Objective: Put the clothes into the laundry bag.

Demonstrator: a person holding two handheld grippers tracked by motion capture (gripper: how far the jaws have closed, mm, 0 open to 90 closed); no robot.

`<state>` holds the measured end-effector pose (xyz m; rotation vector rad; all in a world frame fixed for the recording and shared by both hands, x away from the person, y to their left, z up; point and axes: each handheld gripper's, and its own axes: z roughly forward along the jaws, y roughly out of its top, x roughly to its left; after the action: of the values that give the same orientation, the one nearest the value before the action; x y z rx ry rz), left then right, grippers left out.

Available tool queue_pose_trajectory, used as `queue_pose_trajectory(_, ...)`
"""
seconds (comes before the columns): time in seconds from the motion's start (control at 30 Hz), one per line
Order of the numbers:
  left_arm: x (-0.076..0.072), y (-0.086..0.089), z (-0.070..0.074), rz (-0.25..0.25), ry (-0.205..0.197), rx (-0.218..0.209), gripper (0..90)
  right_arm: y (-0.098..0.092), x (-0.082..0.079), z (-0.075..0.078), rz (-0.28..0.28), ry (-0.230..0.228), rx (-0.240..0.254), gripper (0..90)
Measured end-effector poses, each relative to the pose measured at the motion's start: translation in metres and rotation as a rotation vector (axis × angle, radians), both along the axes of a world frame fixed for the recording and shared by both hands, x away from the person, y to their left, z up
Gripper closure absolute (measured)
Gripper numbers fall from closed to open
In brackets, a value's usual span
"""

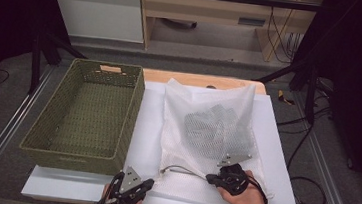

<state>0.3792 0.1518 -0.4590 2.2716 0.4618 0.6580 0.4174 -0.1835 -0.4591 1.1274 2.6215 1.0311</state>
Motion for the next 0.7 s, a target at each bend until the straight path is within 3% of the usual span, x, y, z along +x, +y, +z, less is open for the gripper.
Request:
queue_pose_trajectory(0.13,0.0017,-0.0003,-0.0013,-0.006,-0.005,0.020,88.3,0.0030,0.0001,-0.0032,0.013,-0.017,-0.029,88.3)
queue_pose_trajectory(0.5,0.0025,-0.0020,-0.0046,-0.006,-0.008,0.043,87.4,0.0076,-0.0013,-0.0059,0.023,-0.031,-0.051,86.3)
queue_pose_trajectory(0.7,0.0032,-0.0003,-0.0045,0.003,-0.015,0.041,80.6,0.0085,-0.0015,-0.0074,0.031,-0.043,-0.065,81.9)
